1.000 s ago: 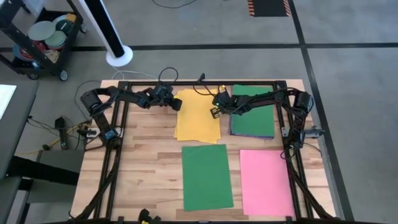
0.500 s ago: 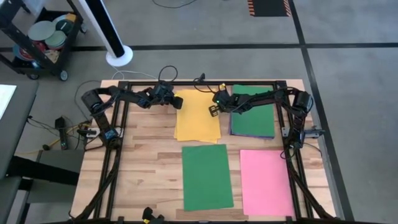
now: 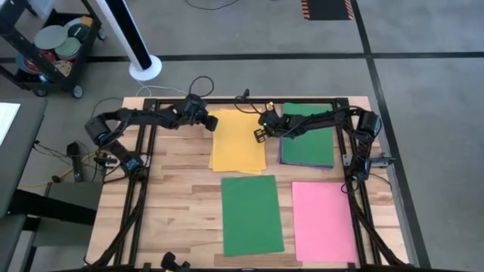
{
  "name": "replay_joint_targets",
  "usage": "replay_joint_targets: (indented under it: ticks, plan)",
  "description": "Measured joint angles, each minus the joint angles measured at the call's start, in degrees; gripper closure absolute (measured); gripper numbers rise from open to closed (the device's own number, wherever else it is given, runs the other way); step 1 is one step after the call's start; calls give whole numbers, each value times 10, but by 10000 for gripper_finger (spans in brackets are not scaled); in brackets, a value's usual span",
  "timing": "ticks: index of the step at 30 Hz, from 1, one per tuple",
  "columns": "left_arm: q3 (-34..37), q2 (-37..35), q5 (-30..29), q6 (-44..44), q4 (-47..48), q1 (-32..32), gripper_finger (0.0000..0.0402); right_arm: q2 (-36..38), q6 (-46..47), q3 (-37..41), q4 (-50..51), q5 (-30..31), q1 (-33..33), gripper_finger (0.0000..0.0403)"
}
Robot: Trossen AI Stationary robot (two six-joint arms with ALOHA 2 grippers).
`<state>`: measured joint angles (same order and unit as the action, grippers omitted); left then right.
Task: Organize paper
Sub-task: Stack the yellow paper on top of the yellow paper
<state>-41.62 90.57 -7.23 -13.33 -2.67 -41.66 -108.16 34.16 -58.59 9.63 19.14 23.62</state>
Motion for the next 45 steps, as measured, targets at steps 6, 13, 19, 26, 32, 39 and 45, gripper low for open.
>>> replay_joint_targets:
  ticks: [6,13,19,26,32,39,45]
  plan:
    - [-36,42,-6,16,57,-18,401,0,12,0,23,20,-1,403]
    - [-108,123,16,19,99,-19,402,0,25,0,31,23,-3,403]
    - [-124,141,22,13,97,-15,402,1,34,0,27,16,-2,403]
    - [-124,139,34,13,87,-15,402,1,38,-1,-7,-1,5,403]
    - [-124,141,45,11,76,-13,402,1,40,-1,-1,1,7,403]
    - [-125,140,45,11,78,-13,402,-9,53,-2,19,14,8,403]
    - [-125,140,48,11,78,-13,402,-27,59,-7,4,6,10,403]
